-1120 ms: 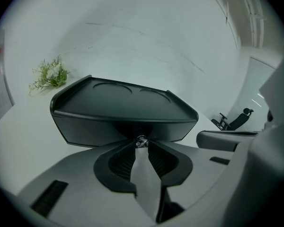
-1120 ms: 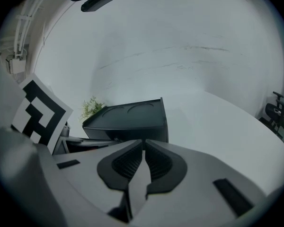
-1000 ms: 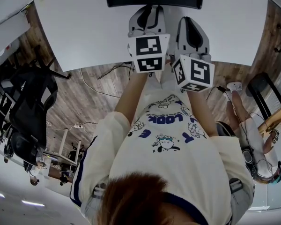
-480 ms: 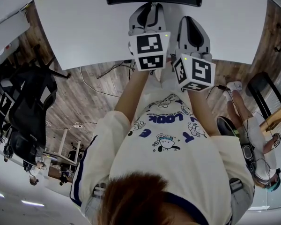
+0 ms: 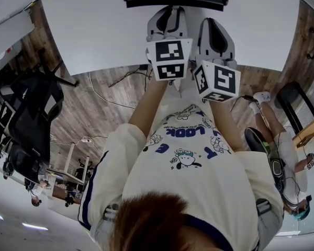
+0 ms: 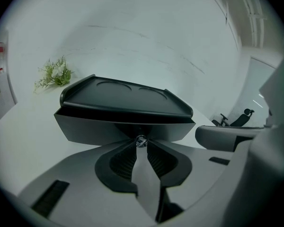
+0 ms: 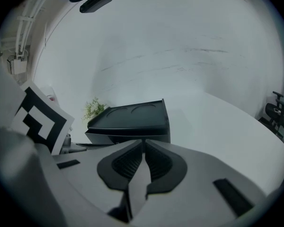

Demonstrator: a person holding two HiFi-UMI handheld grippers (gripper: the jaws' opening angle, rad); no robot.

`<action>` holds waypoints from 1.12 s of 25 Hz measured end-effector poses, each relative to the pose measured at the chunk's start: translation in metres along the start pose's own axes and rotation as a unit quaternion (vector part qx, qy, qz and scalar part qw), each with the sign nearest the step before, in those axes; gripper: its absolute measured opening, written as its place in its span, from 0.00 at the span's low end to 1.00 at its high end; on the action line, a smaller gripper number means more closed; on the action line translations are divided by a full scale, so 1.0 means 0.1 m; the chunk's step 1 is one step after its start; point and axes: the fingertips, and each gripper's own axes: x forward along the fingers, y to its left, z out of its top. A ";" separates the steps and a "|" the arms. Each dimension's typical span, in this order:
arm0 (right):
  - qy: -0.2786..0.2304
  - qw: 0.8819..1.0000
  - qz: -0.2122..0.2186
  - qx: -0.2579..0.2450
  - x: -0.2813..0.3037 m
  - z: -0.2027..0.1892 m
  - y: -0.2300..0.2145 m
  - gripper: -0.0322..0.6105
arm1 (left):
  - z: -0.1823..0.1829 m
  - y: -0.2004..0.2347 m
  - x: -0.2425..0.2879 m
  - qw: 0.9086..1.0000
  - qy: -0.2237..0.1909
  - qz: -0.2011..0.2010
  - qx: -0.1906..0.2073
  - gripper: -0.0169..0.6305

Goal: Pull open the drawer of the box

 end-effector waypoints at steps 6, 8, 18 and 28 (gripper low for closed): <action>-0.004 1.000 0.001 0.001 -0.07 -0.01 0.02 0.11 | -0.07 -0.02 -0.06 1.000 0.003 -0.001 0.003 0.15; -0.006 1.000 0.001 0.001 -0.10 -0.02 0.03 0.11 | -0.11 -0.03 -0.09 1.000 0.004 -0.003 0.003 0.15; -0.011 1.000 -0.001 0.005 -0.22 -0.10 0.11 0.11 | -0.23 -0.03 -0.19 1.000 0.007 -0.010 0.008 0.15; -0.015 1.000 -0.009 0.007 -0.36 -0.16 0.14 0.11 | -0.35 -0.04 -0.31 1.000 0.010 -0.013 0.011 0.14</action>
